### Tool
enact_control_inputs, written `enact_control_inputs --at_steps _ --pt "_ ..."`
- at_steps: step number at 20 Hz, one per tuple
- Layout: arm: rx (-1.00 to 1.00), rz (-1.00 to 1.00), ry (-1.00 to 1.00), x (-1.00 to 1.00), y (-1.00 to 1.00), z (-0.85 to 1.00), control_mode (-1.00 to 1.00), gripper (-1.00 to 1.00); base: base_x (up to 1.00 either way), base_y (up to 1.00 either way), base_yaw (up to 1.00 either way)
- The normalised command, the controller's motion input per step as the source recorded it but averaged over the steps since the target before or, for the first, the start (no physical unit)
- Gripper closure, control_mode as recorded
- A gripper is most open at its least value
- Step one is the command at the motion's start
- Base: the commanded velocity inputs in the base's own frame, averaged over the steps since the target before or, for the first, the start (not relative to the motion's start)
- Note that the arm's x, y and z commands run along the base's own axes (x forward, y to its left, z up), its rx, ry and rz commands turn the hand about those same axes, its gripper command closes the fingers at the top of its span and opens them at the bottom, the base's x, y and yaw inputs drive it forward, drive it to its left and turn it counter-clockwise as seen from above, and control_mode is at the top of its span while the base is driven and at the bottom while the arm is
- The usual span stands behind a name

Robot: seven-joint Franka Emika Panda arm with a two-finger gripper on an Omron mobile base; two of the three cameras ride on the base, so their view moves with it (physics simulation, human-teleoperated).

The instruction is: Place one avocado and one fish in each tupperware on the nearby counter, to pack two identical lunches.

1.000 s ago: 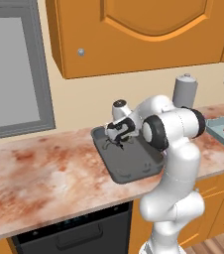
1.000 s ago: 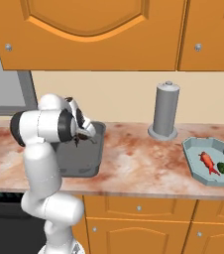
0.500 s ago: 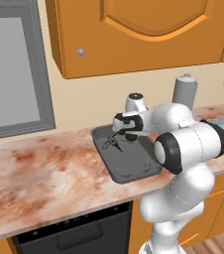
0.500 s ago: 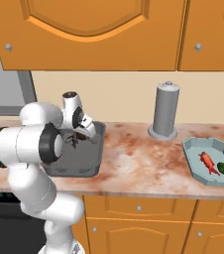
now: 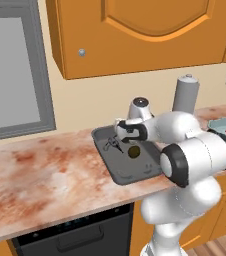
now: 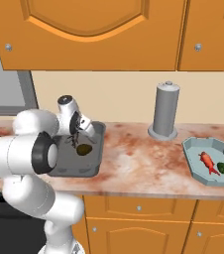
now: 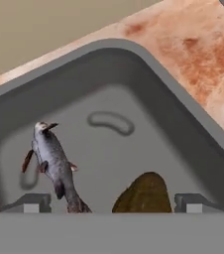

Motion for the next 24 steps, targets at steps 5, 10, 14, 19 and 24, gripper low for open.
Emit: enact_control_inputs --at_steps 5,10,14,19,24 --pt "0.00 0.12 -0.35 -1.00 -0.08 0.92 -1.00 -1.00 0.00 0.00 0.00" --pt "0.00 0.11 -0.48 -1.00 -0.16 0.85 -1.00 -1.00 0.00 0.00 0.00" --pt "0.00 0.09 -0.48 -1.00 -0.16 0.86 -1.00 -1.00 0.00 0.00 0.00" --pt "0.00 0.02 -0.48 -1.00 -0.07 1.00 -1.00 -1.00 0.00 0.00 0.00" --pt "-0.01 -0.22 -0.31 -0.33 0.73 1.00 -1.00 -1.00 0.00 0.00 0.00"
